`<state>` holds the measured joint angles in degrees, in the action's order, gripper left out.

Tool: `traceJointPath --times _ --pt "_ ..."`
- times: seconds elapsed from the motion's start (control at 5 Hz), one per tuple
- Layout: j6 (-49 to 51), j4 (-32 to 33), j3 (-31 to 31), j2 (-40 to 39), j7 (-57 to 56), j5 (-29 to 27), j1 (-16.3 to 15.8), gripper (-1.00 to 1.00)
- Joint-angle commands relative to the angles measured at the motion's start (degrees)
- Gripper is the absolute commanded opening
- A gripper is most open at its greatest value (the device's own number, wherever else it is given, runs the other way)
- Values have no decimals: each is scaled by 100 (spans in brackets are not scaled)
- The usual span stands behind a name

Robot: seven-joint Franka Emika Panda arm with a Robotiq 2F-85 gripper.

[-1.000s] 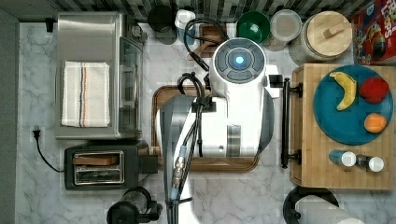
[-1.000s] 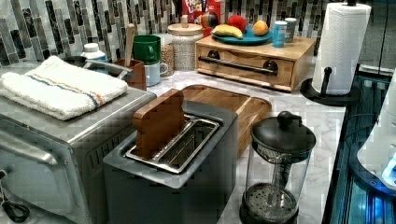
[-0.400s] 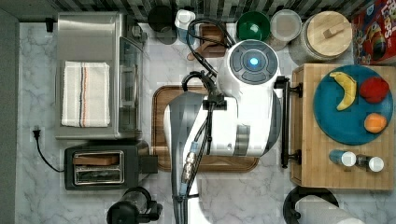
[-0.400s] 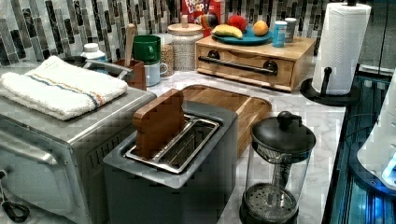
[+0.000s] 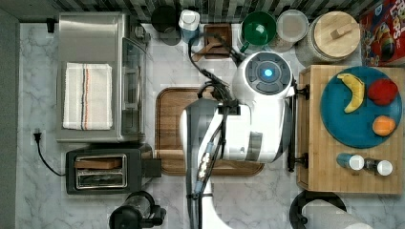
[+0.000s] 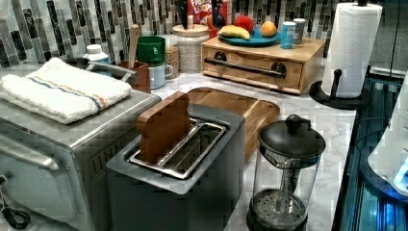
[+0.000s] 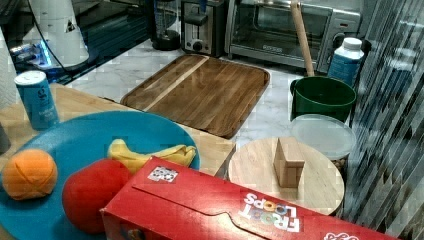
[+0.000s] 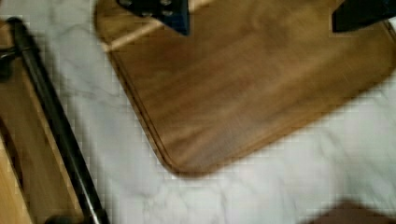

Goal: Open the drawer.

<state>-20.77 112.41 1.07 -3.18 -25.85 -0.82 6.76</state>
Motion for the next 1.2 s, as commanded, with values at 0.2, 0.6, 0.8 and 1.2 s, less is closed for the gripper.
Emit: traceJointPath --times 0.2,0.6,0.8,1.2 --pt "304 -43 -383 104 -1704 209 438 100" --pt "-586 696 -388 212 -2466 593 557 100" --pt "-912 897 -428 193 -2758 819 614 100" --pt "-1357 1070 -341 34 -3002 1015 794 100"
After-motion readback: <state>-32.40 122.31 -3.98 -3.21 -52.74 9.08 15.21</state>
